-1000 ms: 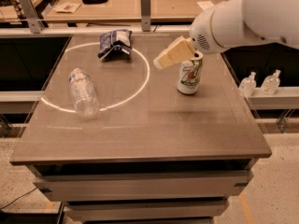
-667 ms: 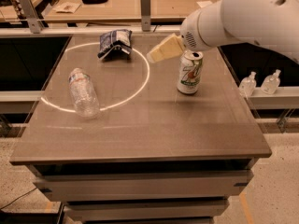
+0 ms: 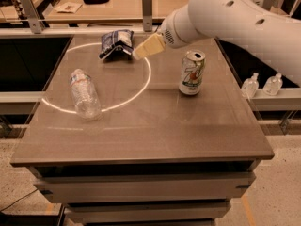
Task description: Move blue chip bag near water bottle
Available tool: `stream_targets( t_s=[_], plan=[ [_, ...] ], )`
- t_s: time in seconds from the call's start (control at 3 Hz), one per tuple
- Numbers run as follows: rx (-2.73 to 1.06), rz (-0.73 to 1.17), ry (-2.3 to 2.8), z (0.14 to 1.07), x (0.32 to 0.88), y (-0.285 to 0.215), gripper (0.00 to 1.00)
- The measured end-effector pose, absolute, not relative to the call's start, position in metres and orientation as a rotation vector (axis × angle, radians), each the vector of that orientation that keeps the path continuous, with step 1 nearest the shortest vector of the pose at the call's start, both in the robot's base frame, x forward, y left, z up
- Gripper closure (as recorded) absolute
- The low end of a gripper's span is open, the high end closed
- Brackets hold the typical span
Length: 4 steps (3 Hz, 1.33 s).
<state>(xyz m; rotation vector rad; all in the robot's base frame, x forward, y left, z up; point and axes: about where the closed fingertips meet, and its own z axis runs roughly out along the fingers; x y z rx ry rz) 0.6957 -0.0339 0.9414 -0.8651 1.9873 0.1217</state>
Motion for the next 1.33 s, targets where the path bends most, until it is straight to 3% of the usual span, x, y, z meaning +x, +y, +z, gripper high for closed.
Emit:
stream_targets(
  t_s=[1.0, 1.33],
  plan=[
    [-0.868, 0.216, 1.969, 0.885, 0.762, 0.036, 0.00],
    [-0.868, 0.217, 1.969, 0.885, 0.762, 0.036, 0.00]
  ],
)
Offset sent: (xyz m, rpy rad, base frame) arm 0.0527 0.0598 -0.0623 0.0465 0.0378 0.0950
